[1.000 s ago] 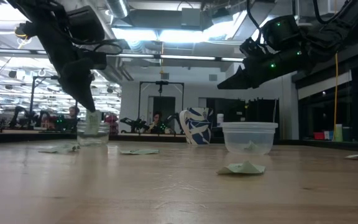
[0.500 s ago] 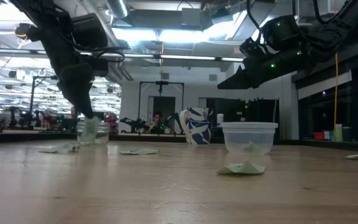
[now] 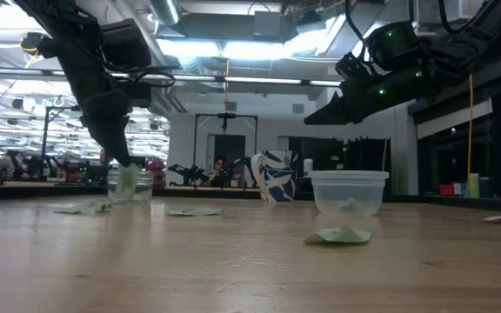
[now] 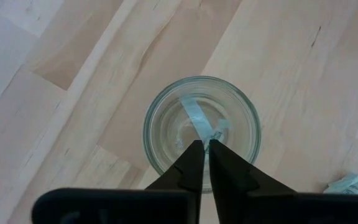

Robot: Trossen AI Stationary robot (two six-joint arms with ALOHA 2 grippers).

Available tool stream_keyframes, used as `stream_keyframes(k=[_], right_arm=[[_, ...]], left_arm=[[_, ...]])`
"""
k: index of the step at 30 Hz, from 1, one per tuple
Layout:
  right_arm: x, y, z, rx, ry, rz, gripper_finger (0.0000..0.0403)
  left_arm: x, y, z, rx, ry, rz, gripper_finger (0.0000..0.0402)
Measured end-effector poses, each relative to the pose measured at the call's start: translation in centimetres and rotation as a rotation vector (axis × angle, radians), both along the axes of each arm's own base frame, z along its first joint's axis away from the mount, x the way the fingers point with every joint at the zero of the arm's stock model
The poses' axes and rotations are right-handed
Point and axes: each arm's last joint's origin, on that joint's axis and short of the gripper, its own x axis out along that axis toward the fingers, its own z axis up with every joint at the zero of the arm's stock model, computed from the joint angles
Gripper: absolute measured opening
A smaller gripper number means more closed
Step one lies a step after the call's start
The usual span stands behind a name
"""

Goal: Pick and place Stevia / Truvia into bins
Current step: Put the stevia packet into the transparent cup, then put the stevia packet into the transparent container

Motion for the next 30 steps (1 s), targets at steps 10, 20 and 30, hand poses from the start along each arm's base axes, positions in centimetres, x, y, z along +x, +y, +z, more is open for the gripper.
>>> stream_keyframes(k=[10, 20, 30], right_arm=[[0.0, 0.0, 0.0, 0.000, 0.000, 0.000, 0.0015], [0.0, 0.0, 0.0, 0.000, 0.000, 0.000, 0.0015], [0.0, 0.0, 0.0, 0.001, -0.002, 0.000, 0.0015]], left_arm=[[0.0, 0.0, 0.0, 0.005, 0.002, -0.006, 0.0097], [0.0, 0.2, 0.7, 0.086, 0.023, 0.010, 0.0131], [-0.2, 0.1, 4.6, 0.222, -0.108, -0.136, 0.0107]])
